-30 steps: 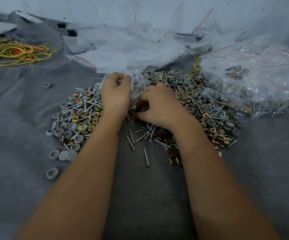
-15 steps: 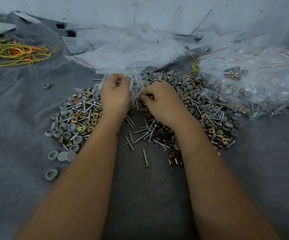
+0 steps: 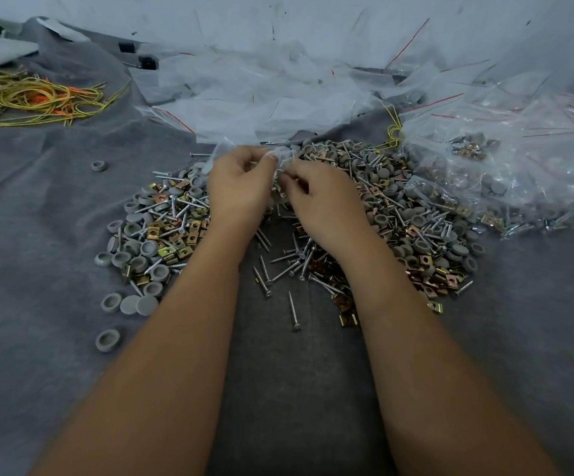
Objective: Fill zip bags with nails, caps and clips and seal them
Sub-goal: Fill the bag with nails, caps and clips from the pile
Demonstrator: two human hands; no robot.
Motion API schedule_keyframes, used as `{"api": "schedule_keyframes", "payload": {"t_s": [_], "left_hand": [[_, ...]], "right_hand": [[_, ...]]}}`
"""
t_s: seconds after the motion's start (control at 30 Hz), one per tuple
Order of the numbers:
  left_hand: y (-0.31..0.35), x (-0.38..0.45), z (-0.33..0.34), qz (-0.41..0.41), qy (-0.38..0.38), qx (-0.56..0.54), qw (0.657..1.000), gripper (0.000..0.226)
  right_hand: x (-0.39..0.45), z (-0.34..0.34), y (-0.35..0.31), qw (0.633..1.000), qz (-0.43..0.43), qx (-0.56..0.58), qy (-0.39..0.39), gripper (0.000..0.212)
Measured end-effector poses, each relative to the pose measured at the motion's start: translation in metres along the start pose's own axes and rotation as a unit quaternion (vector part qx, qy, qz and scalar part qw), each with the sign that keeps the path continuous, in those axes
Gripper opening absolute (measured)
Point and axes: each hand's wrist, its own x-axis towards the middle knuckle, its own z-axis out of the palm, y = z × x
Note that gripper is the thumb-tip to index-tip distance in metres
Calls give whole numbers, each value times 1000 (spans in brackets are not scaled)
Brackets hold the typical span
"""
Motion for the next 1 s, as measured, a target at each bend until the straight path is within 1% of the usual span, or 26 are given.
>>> {"api": "schedule_keyframes", "payload": {"t_s": [0.07,0.17,0.23,0.27,0.33,0.43,0.47,0.53,0.6,0.63,0.7,0.77,0.83,0.93,1.0], "left_hand": [[0,0,0,7,6,15,1000,11],[1,1,0,-4,32,4,999,12],[2,2,-1,-24,55,-29,998,13],[2,3,-1,-33,68,-47,996,15],[4,4,-3,-46,91,-78,992,19],[4,4,-4,-50,97,-96,989,21],[5,4,-4,-51,95,-98,989,21],[5,4,-4,-55,95,-106,988,21],[6,5,-4,-59,105,-122,985,20],[6,5,-5,-60,111,-132,983,20],[7,6,-5,-60,120,-148,980,19],[7,5,-5,-57,120,-148,980,19],[7,5,-5,-55,119,-145,981,21],[6,5,-6,-60,124,-147,980,22],[6,5,-7,-64,129,-146,979,21]], "right_hand": [[0,-1,2,1000,8,14,-1,16],[0,-11,1,994,59,82,47,6],[1,-19,1,994,73,62,45,9],[0,-23,0,996,75,34,23,10],[0,-31,-2,995,80,-29,-48,13],[-1,-37,-6,972,91,-128,-175,19],[-2,-38,-7,963,91,-153,-205,16],[-2,-40,-9,955,86,-169,-228,10],[-3,-39,-11,957,83,-169,-222,5],[-3,-36,-12,957,80,-178,-213,6],[-4,-30,-12,956,53,-223,-182,15],[-3,-22,-11,955,5,-259,-143,26],[-2,-16,-11,964,-32,-239,-115,31],[-1,-8,-9,964,-67,-223,-129,35],[0,-5,-7,963,-69,-222,-136,32]]}}
